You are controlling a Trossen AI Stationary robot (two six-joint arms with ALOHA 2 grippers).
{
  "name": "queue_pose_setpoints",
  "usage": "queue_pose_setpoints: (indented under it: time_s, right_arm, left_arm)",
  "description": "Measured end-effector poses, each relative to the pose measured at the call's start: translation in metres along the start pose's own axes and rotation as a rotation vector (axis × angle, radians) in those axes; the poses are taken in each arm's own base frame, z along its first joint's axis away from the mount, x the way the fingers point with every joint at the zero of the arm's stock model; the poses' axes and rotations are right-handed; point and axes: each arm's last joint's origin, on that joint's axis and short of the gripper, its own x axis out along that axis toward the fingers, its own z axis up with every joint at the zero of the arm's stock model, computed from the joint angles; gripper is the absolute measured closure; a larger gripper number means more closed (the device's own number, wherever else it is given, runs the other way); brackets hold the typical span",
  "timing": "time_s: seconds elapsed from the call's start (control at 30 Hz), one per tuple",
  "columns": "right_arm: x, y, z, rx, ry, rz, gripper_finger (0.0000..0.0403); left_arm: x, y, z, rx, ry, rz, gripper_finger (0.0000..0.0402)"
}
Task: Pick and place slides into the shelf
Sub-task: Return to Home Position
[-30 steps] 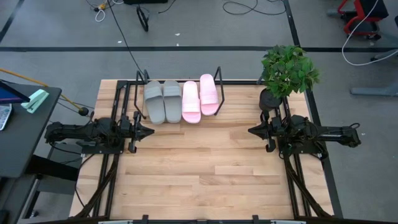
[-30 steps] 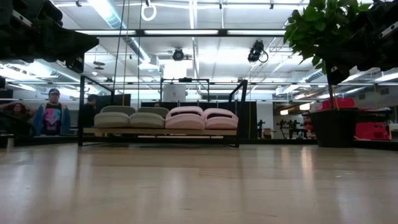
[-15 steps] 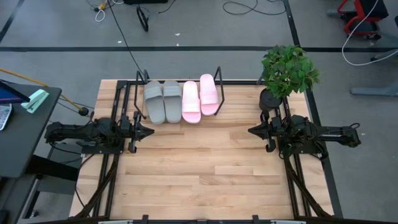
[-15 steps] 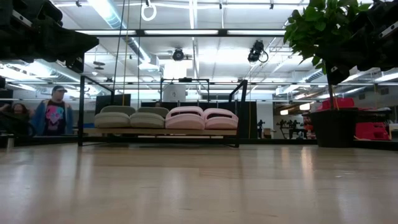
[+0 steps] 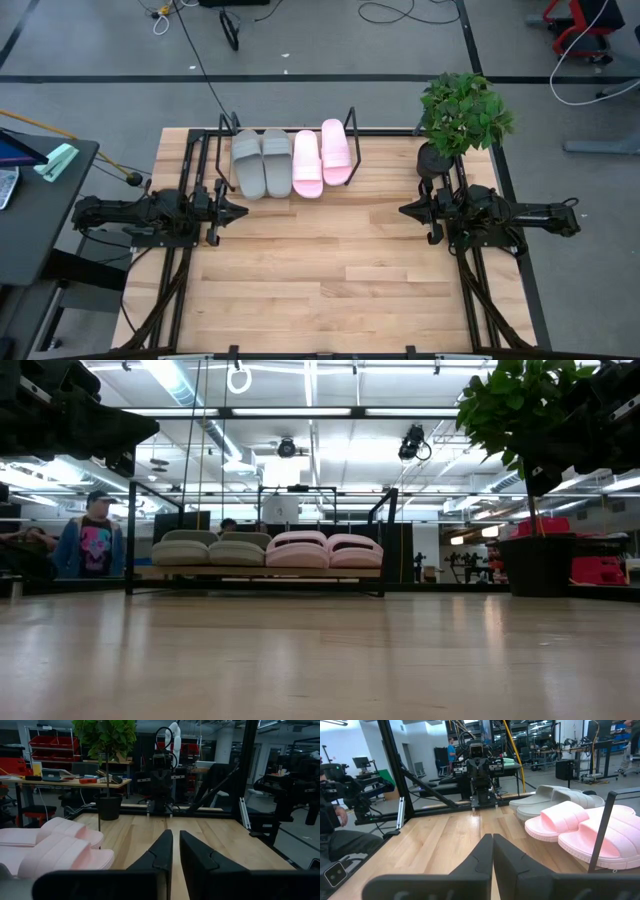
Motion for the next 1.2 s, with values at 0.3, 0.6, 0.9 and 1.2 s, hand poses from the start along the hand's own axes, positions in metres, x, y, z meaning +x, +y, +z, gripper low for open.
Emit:
queue_pose_setpoints:
  time_s: [0.3,0.6,0.9,1.2]
  right_arm:
    - [0.0,0.0,0.0,0.0,0.0,0.0,0.0385]
    - [0.0,0.0,0.0,0.0,0.0,0.0,0.0385]
    - [0.0,0.0,0.0,0.0,0.0,0.0,0.0385]
    - [0.0,0.0,0.0,0.0,0.0,0.0,0.0385]
  left_arm:
    - [0.0,0.0,0.0001,0.0,0.0,0.0,0.0371]
    - [0.0,0.0,0.0001,0.0,-0.001,0.0,0.0373]
    - [0.0,0.0,0.0001,0.0,0.0,0.0,0.0361]
    - [0.0,0.0,0.0002,0.0,-0.001,0.0,0.0372]
